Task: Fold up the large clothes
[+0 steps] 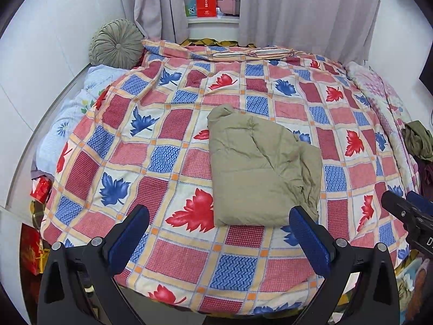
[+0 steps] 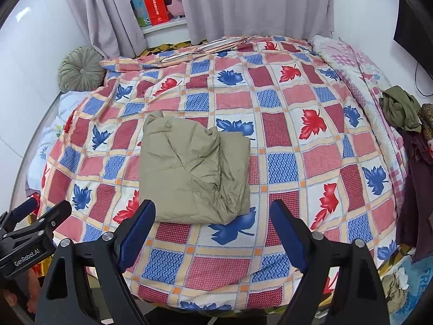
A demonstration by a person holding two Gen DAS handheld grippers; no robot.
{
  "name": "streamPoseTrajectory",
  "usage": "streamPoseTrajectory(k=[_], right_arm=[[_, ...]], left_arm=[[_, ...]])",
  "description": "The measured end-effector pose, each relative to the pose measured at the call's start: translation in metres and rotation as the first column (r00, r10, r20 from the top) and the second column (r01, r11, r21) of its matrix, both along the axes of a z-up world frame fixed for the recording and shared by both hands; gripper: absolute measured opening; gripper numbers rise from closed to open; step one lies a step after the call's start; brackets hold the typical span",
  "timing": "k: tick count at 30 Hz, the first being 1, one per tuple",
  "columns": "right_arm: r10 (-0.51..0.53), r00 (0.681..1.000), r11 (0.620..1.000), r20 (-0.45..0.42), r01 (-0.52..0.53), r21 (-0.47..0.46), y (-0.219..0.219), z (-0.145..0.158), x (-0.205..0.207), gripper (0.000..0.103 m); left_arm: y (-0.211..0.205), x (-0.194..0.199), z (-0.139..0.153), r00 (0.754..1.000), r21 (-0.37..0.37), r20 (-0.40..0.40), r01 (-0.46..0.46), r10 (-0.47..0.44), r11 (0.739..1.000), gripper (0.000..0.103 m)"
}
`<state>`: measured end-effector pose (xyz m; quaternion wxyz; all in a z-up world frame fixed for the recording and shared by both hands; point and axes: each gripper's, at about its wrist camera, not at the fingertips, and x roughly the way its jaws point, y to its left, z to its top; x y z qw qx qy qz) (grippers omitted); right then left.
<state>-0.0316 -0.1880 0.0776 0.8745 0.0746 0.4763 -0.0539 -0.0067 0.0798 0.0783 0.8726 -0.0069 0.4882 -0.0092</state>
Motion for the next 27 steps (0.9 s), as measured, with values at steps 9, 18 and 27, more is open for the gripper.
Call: streamPoseTrajectory(k=[9,18,27], right_arm=[[0.006,1.0,1.0,-0.001,-0.006,-0.001,-0.0012,0.0005,0.001,0.089],[0.008,1.0,1.0,-0.001,-0.008,-0.004,-0.0019,0.0013,0.0019,0.089],[0.013,1.0,1.0,-0.002,-0.013,-0.003,-0.0032,0.0013,0.0033,0.089]], left_arm=[[-0.0001,-0.0003,0.0002,1.0,0.001,0.001,0.001,-0.001,1.0,0.103],[-0.0009,-0.0018,-0.0009,1.0,0.0,0.002,-0.001,0.001,1.0,0.103],[-0.0015,-0.0027,-0.0006,1.0,0.001,0.0,-0.004,0.004,1.0,0.103]])
